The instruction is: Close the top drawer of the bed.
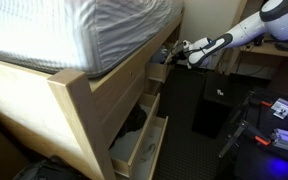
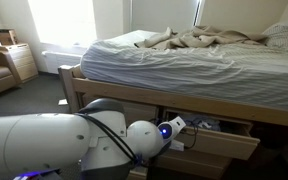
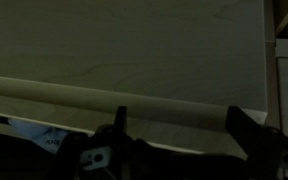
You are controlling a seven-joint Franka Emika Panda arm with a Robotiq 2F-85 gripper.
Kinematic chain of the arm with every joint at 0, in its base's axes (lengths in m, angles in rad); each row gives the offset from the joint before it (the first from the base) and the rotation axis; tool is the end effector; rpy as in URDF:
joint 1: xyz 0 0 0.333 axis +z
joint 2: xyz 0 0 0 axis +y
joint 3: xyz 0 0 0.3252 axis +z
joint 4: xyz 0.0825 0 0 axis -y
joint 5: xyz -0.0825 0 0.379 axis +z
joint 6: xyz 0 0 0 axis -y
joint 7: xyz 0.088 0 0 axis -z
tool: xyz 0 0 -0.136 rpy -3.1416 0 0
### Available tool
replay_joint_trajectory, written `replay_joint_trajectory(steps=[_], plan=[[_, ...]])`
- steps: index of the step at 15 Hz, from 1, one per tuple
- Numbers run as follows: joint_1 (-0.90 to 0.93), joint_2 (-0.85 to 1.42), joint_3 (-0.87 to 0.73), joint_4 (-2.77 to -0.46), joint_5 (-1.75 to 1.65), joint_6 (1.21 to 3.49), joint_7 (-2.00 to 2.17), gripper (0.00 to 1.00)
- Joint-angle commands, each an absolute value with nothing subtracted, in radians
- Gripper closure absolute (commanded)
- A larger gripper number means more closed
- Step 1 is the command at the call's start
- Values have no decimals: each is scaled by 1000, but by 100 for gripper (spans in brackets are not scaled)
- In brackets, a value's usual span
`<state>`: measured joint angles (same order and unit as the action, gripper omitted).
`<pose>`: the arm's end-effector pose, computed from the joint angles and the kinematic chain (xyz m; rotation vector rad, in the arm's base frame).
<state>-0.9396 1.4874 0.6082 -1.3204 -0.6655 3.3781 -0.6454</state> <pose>0.6664 -0.3127 0.0049 2.6838 0.3784 1.3069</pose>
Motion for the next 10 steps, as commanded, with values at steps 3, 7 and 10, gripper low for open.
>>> replay_joint_trajectory(steps=[3,7,10], plan=[[-944,1500,625,-1319,-670,3420,-655,0],[-945,1499,620,-1317,-674,3389,-648,0],[-940,1491,604,-1320,-662,3429,-639,0]])
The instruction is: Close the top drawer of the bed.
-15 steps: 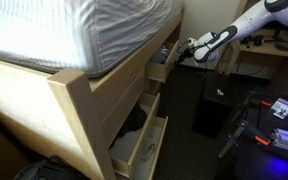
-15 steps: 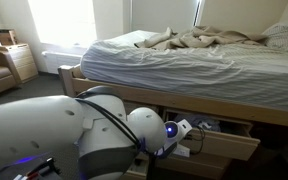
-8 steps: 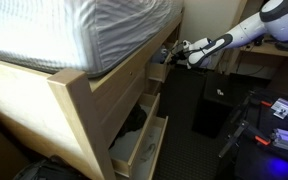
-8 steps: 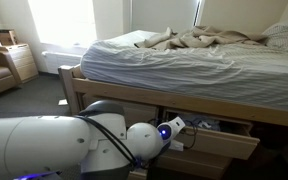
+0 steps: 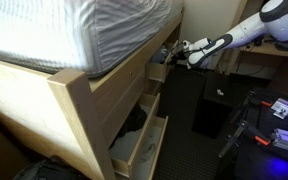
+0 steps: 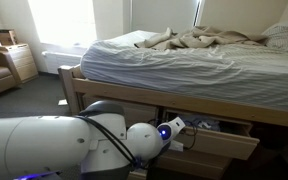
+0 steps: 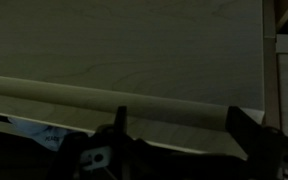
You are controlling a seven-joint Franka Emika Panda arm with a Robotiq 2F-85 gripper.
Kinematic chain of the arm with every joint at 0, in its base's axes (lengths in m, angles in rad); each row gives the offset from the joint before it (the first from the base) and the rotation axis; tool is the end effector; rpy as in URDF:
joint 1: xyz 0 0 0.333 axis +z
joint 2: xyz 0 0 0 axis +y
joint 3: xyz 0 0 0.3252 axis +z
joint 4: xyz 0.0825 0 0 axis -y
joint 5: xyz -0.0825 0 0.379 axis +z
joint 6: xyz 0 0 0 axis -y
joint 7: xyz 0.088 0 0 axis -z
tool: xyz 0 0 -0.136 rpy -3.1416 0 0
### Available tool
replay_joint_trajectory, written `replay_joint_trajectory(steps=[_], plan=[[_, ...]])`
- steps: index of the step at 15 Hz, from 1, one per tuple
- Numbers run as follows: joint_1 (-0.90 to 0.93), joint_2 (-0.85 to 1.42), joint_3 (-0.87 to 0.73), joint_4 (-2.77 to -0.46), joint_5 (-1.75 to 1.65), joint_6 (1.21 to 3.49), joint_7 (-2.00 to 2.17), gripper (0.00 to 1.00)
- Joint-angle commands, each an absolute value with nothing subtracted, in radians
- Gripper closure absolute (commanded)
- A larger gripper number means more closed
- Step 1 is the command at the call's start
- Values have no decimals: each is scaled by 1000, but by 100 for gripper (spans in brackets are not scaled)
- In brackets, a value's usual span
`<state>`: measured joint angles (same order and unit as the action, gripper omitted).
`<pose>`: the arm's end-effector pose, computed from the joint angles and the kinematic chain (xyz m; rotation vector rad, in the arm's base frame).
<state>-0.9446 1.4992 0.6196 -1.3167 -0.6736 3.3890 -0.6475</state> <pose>0.6666 -0.3114 0.0043 2.6760 0.3717 1.3283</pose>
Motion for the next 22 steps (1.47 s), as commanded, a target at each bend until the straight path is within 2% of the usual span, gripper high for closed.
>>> replay_joint_trajectory(steps=[1,4,5,8,14,22], plan=[[-943,1491,602,-1320,-664,3460,-640,0],[-963,1482,603,-1360,-681,3531,-645,0],[-1001,1499,674,-1317,-721,3465,-681,0],[-1028,1496,707,-1327,-746,3465,-677,0],[-1005,1487,683,-1316,-726,3460,-651,0],[-881,1486,498,-1253,-623,3393,-646,0]])
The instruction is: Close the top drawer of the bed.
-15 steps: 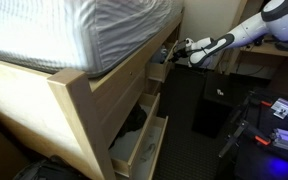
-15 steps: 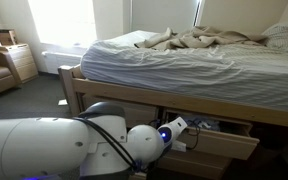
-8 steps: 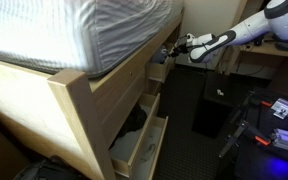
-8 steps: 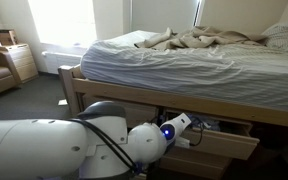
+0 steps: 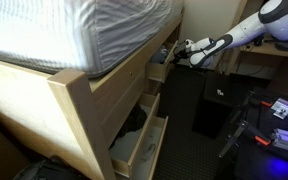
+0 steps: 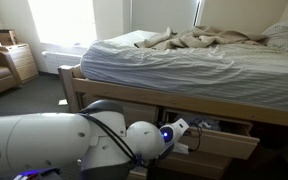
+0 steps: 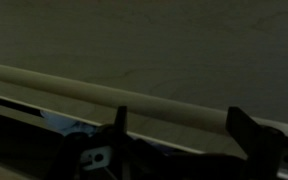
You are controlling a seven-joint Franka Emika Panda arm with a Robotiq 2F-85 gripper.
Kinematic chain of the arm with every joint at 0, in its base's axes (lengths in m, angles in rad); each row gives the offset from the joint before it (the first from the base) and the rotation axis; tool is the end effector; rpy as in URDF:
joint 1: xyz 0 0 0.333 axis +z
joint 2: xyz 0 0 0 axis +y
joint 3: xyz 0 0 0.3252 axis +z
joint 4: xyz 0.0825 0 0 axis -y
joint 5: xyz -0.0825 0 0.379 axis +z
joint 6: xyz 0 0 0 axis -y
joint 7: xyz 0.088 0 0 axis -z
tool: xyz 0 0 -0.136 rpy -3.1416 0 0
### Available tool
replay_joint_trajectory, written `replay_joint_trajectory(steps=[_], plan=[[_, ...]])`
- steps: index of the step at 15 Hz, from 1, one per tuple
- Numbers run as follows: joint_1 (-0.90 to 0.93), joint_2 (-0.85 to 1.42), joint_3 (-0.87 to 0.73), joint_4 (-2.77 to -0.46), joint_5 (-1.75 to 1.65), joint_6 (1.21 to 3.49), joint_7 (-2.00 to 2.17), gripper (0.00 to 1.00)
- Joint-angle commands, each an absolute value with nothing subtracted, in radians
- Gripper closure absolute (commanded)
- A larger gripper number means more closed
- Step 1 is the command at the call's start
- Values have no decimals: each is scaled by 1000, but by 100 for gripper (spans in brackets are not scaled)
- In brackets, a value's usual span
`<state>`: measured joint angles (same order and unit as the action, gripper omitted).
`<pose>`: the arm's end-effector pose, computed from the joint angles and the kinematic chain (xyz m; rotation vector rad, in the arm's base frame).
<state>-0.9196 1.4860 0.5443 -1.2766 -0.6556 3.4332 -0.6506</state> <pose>0.6594 -0.3376 0.0053 2.5972 0.3810 1.2888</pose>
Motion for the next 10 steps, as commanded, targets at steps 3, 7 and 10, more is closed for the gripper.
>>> replay_joint_trajectory(steps=[3,7,10], plan=[[-886,1486,497,-1269,-625,3414,-650,0],[-888,1478,497,-1271,-620,3435,-642,0],[-945,1471,578,-1321,-681,3439,-636,0]])
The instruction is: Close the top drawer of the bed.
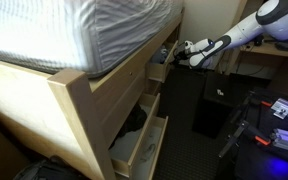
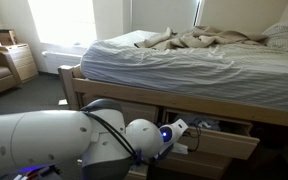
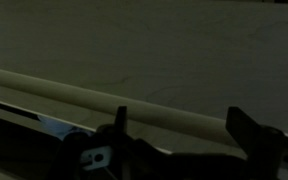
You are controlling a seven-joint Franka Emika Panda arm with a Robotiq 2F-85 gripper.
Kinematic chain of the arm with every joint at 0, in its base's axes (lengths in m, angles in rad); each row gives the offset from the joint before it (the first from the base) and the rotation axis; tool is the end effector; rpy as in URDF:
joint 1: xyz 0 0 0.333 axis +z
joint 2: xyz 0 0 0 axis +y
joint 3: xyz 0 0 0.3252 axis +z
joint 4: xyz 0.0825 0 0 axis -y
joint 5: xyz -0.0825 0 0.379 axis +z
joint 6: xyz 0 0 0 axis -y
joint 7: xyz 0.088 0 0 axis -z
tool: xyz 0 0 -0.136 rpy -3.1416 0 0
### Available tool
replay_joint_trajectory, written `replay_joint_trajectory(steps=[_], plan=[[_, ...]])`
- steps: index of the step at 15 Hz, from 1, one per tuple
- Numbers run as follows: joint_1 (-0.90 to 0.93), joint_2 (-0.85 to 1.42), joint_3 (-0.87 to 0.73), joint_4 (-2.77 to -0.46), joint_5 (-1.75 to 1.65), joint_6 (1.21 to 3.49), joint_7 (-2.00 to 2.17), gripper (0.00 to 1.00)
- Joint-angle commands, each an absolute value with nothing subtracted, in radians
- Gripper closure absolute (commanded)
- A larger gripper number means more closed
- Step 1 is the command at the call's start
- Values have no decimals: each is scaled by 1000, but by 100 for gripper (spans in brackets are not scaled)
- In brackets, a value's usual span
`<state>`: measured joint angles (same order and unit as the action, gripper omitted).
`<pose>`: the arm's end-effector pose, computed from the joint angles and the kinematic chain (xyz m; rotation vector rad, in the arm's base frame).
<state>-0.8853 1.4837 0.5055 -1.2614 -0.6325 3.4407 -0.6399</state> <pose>0.6613 -0.3347 0.0002 2.5935 0.3874 1.2645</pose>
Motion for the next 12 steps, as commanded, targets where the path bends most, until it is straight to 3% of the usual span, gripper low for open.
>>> replay_joint_trajectory(steps=[1,8,12], plan=[[-971,1484,621,-1331,-708,3417,-628,0],[-1093,1485,751,-1466,-749,3350,-603,0],[-1065,1485,731,-1434,-730,3369,-600,0]])
